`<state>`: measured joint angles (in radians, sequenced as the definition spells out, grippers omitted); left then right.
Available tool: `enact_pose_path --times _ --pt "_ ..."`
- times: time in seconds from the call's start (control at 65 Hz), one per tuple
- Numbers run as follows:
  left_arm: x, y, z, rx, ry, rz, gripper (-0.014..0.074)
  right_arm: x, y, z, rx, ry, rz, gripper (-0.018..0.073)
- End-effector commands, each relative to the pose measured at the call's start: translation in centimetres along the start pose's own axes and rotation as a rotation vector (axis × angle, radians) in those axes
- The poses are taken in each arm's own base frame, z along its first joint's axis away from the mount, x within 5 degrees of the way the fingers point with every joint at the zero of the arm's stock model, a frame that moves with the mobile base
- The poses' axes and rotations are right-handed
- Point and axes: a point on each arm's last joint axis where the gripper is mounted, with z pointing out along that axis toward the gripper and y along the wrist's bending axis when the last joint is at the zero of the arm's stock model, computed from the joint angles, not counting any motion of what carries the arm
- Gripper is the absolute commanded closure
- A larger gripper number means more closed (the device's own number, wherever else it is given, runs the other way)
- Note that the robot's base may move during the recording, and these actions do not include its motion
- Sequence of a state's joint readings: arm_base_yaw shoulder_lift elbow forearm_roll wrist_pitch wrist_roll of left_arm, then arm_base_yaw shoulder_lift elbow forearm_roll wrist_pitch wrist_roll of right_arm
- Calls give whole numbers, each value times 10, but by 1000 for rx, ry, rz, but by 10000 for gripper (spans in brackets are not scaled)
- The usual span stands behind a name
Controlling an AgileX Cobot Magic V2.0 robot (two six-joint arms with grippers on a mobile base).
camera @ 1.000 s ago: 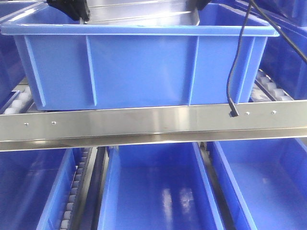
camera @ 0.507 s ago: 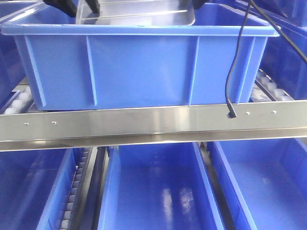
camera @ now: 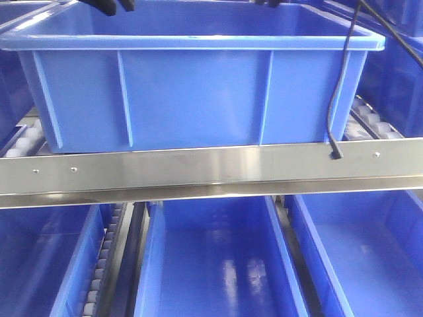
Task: Grab silver tray and place in blue box
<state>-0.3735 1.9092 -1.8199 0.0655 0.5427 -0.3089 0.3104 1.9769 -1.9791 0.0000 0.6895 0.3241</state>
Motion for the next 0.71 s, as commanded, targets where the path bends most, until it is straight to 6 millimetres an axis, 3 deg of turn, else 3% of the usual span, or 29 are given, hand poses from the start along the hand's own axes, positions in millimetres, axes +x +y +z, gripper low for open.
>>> enact_pose_path --times 0.0,0.108,0.323,0.431,0.554,0.692 --pt "-30 -7 -28 45 -161 -4 594 -36 10 -40 -67 -214 2 489" --pt "-33 -4 -32 41 -172 -7 605 -38 11 -44 -81 -226 14 491" --pt "-50 -4 -71 45 -239 -3 601 -43 15 -66 -110 -232 41 497" --pt "-47 -3 -89 47 -247 -3 601 -40 18 -85 -98 -197 12 509" --pt "-26 2 -103 62 -275 1 600 -24 28 -101 -111 -200 -104 509" --pt "17 10 -120 108 -365 8 601 -6 34 -125 -164 -335 -197 509"
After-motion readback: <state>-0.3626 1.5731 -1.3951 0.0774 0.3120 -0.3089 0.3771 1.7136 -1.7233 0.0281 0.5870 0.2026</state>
